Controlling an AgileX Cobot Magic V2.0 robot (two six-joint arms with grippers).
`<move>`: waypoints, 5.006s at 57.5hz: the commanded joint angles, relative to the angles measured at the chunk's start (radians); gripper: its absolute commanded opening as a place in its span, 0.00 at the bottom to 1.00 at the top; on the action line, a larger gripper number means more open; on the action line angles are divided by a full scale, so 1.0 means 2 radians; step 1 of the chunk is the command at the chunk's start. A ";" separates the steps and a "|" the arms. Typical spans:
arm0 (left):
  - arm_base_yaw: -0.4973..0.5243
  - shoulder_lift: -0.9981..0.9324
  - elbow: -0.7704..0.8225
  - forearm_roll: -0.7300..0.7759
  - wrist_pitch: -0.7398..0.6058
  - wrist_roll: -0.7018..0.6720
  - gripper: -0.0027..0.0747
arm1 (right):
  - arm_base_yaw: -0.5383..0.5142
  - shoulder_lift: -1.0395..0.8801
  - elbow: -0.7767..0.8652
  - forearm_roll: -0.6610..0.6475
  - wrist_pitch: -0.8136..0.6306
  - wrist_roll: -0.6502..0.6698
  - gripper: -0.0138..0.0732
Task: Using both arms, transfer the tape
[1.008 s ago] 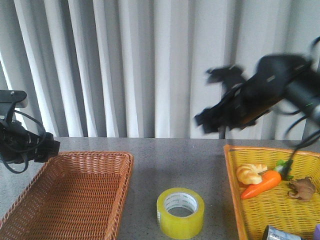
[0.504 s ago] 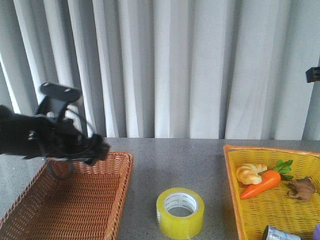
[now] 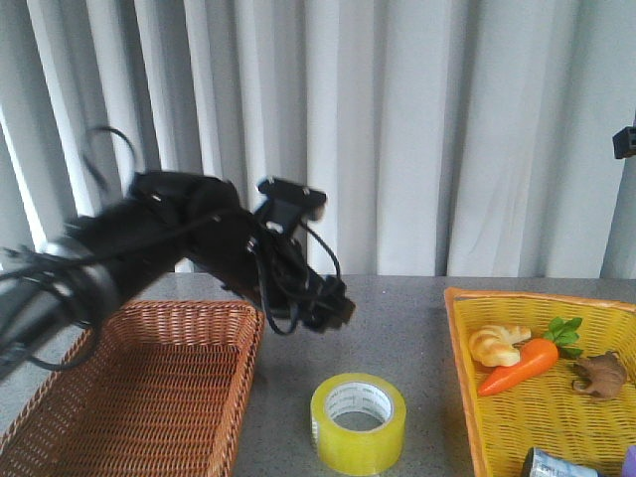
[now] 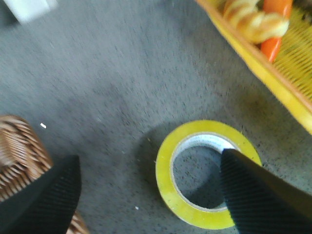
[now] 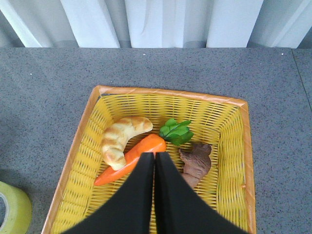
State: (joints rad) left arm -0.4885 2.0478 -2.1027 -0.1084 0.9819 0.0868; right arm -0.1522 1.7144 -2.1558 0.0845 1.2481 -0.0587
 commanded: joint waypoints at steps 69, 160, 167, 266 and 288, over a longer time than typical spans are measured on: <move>-0.006 0.070 -0.027 -0.014 -0.039 -0.024 0.03 | -0.003 -0.022 -0.011 0.002 -0.028 -0.001 0.15; 0.165 -0.019 0.134 0.104 -0.027 -0.117 0.14 | -0.003 -0.022 -0.011 0.002 -0.028 -0.002 0.15; 0.165 -0.007 0.134 0.104 -0.024 -0.117 0.25 | -0.003 -0.022 -0.011 0.002 -0.028 -0.002 0.15; 0.163 -0.253 0.020 0.012 0.040 -0.057 0.03 | -0.003 -0.022 -0.011 0.002 -0.028 -0.002 0.15; 0.163 -0.312 0.090 0.012 -0.010 -0.055 0.03 | -0.003 -0.022 -0.011 0.002 -0.028 -0.002 0.15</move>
State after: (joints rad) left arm -0.1562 1.5421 -1.9736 -0.0734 1.0878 -0.0226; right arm -0.1522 1.7144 -2.1558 0.0863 1.2516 -0.0587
